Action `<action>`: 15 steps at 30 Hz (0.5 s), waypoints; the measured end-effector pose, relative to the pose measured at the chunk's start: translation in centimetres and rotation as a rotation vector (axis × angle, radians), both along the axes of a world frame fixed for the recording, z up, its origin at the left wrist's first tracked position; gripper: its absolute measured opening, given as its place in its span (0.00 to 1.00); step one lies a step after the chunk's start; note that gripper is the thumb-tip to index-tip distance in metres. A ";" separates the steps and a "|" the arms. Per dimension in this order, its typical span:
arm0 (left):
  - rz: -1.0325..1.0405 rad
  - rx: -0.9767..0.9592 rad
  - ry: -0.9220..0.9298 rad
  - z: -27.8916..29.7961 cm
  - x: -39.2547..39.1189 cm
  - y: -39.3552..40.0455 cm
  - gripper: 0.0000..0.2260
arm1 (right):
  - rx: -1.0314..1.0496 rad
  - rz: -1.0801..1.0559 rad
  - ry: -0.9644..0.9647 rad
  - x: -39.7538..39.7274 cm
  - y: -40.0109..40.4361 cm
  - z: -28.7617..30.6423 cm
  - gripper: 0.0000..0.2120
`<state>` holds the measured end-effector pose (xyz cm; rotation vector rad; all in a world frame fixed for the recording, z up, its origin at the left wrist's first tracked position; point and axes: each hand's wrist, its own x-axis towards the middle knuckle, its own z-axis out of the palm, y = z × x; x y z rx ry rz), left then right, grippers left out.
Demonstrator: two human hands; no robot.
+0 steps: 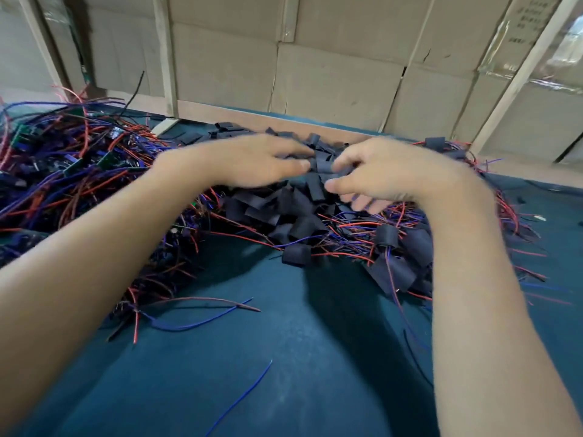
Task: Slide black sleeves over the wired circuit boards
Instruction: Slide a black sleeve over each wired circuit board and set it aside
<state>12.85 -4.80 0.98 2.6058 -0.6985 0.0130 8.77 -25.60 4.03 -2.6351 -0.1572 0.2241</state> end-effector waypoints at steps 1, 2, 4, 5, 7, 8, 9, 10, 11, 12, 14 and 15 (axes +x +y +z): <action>0.032 -0.056 -0.044 1.1 -0.3 1.1 0.16 | -0.029 0.046 -0.067 0.4 0.8 -0.5 0.17; 0.104 -0.065 -0.088 1.8 -0.3 2.3 0.17 | -0.066 0.098 -0.117 0.7 1.6 -1.0 0.21; 0.373 0.142 -0.146 2.5 -0.2 4.6 0.26 | -0.137 0.204 -0.129 1.1 3.3 -2.6 0.27; 0.507 0.302 -0.101 2.5 -0.4 5.5 0.31 | -0.171 0.241 -0.110 1.3 4.0 -3.7 0.30; 0.603 0.572 0.076 2.1 -1.0 6.1 0.36 | -0.199 0.261 -0.116 1.9 4.9 -6.0 0.33; 0.594 0.657 0.137 2.0 -1.2 6.1 0.33 | -0.185 0.246 -0.150 2.2 5.2 -6.8 0.31; 0.576 0.704 0.146 2.0 -1.2 6.1 0.29 | -0.169 0.225 -0.195 2.6 5.3 -7.5 0.26; 0.540 0.709 0.130 2.1 -1.2 6.2 0.24 | -0.157 0.211 -0.240 2.9 5.2 -7.8 0.21; 0.485 0.683 0.117 2.2 -1.1 6.2 0.19 | -0.148 0.203 -0.273 3.1 5.0 -7.9 0.16; 0.428 0.651 0.118 2.3 -1.0 6.2 0.14 | -0.136 0.200 -0.294 3.3 4.8 -7.9 0.12; 0.368 0.589 0.142 2.5 -1.1 6.1 0.05 | -0.105 0.193 -0.323 3.4 4.2 -7.7 0.09; 0.356 0.566 0.161 2.6 -1.1 6.2 0.03 | -0.085 0.188 -0.339 3.4 3.9 -7.6 0.09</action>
